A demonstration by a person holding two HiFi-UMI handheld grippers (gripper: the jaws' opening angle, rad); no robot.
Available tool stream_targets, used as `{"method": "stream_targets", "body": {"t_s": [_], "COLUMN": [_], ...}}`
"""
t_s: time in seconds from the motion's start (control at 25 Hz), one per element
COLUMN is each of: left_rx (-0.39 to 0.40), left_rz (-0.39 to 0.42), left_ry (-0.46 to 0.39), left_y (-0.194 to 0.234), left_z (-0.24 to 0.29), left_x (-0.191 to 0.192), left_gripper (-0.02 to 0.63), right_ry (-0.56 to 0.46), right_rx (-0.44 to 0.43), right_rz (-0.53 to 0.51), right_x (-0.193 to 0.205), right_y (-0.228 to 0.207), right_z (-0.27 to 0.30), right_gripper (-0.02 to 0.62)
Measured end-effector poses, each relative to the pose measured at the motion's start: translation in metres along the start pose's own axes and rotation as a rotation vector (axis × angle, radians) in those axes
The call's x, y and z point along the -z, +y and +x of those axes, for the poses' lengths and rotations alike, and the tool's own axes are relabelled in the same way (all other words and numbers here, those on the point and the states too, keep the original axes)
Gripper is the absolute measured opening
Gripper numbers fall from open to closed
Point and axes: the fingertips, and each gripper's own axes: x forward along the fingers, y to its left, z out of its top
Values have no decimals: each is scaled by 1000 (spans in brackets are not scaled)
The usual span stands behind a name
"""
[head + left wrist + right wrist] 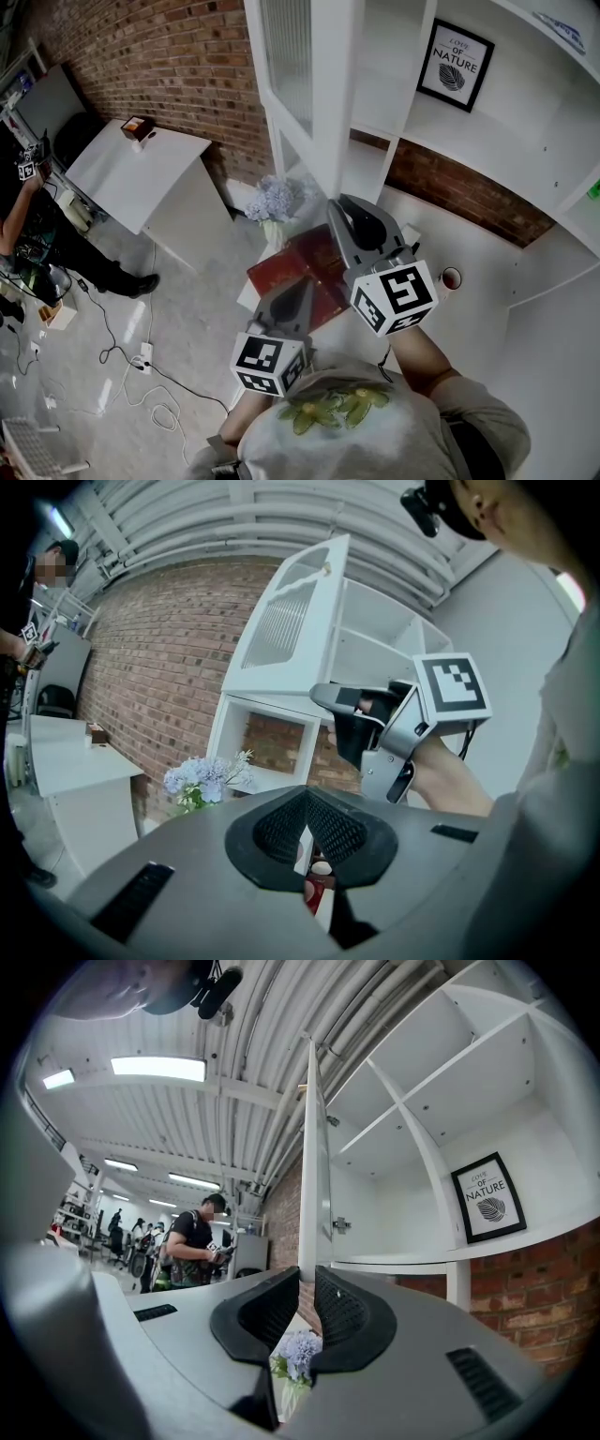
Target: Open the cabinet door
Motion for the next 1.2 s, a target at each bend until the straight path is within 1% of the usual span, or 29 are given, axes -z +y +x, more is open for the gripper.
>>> {"method": "stream_targets", "body": {"t_s": [0.76,1.2], "left_rx": [-35,-60], "left_rz": [-16,-24], "left_ry": [6,4], "left_y": [9,16], "left_z": [-6,-9], "left_x": [5,4], "left_gripper": [11,11], "right_ry": [-18,-31], "right_rx": [-61,-116], "right_rz": [-14,-20], "right_x": [-1,-1], "right_y": [21,38], "right_z": [2,7], "right_gripper": [57,55]}}
